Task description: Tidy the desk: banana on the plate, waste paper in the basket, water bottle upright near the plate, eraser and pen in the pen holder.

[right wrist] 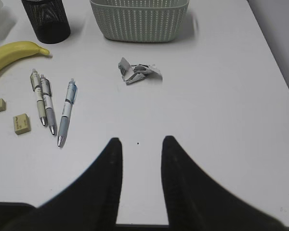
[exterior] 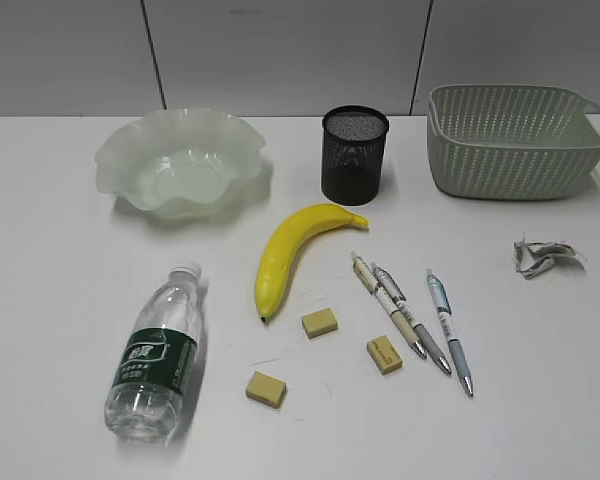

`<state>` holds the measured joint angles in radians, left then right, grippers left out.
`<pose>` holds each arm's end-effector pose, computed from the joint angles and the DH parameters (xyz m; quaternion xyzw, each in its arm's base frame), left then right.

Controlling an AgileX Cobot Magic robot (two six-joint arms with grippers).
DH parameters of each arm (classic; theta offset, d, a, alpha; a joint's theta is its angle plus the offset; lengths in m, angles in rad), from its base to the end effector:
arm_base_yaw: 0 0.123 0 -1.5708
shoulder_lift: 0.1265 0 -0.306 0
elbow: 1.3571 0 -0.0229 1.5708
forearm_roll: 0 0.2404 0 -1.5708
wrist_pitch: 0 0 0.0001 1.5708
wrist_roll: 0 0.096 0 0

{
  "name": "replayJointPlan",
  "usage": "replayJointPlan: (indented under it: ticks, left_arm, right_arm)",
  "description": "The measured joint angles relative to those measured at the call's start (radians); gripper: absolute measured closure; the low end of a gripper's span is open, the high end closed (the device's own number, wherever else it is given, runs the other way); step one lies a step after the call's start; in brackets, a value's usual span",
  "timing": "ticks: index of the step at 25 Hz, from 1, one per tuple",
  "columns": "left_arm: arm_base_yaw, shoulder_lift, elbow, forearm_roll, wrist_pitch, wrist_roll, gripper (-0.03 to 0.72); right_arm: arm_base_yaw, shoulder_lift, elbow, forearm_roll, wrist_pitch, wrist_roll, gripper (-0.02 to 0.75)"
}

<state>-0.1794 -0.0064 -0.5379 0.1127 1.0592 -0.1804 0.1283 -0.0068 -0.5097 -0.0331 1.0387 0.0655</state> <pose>-0.0340 0.0157 0.2806 -0.0038 0.8397 -0.0413 0.5414 -0.0313 -0.0068 0.2744 -0.0259 0.8425 0.0356 0.5369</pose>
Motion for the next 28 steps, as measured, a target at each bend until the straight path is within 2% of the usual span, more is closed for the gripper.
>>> replayJointPlan:
  ticks: [28]
  left_arm:
    - [0.0,0.002,-0.004,-0.016,-0.009,0.0,0.381]
  right_arm:
    - [0.0,0.0,0.0,0.0,0.0,0.0,0.501]
